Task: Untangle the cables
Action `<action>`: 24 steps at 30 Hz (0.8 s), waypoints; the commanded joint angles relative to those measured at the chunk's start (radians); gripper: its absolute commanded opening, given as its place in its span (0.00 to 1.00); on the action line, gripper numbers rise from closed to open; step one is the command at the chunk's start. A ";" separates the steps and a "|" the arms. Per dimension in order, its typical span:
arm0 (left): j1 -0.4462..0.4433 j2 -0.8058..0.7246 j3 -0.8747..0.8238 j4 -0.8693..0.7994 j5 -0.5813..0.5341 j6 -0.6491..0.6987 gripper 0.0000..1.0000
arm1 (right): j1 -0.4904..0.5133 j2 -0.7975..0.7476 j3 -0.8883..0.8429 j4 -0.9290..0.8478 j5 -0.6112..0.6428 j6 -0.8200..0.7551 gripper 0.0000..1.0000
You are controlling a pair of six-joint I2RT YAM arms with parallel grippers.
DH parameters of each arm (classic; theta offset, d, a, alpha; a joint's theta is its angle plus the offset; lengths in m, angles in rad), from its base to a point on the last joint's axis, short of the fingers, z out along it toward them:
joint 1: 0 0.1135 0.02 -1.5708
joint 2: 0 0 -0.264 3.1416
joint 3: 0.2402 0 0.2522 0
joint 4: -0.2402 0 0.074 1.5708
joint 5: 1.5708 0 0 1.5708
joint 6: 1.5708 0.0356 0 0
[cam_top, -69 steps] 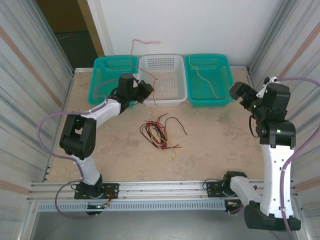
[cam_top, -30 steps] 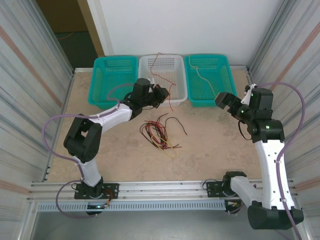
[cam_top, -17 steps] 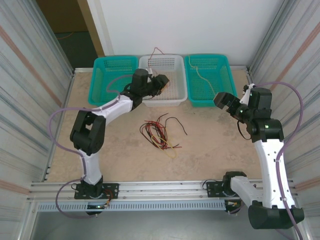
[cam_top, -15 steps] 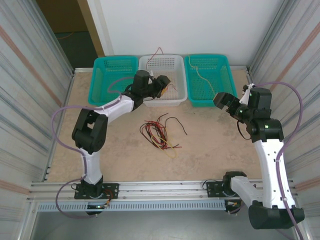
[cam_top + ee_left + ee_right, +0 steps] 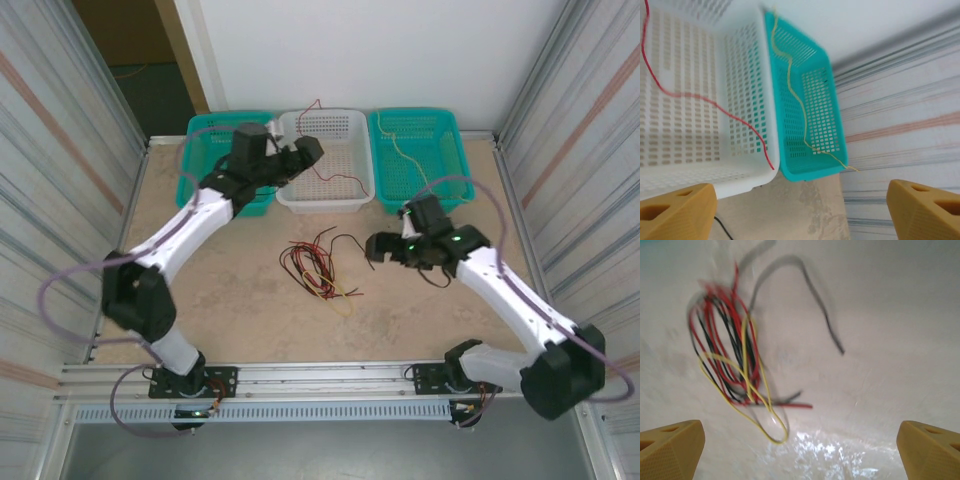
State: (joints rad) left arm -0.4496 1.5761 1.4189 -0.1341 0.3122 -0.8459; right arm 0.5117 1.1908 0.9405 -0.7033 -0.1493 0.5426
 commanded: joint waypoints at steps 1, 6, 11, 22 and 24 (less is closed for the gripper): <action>0.064 -0.186 -0.143 -0.084 0.004 0.108 0.79 | 0.099 0.092 -0.008 0.079 0.053 0.030 0.96; 0.174 -0.433 -0.420 -0.086 0.069 0.117 0.68 | 0.190 0.302 0.038 0.146 0.048 0.042 0.88; 0.164 -0.547 -0.521 -0.229 0.060 0.177 0.54 | 0.191 0.457 0.134 0.159 0.054 0.017 0.76; 0.127 -0.560 -0.711 -0.106 0.101 0.077 0.33 | 0.197 0.551 0.252 0.151 -0.004 -0.034 0.04; 0.087 -0.521 -0.721 -0.067 0.094 0.065 0.34 | 0.204 0.508 0.260 0.140 -0.002 -0.042 0.00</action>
State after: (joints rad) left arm -0.3241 1.0218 0.7181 -0.2844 0.3847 -0.7494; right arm 0.7067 1.7618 1.1633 -0.5423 -0.1360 0.5243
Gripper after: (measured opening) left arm 0.337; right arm 0.060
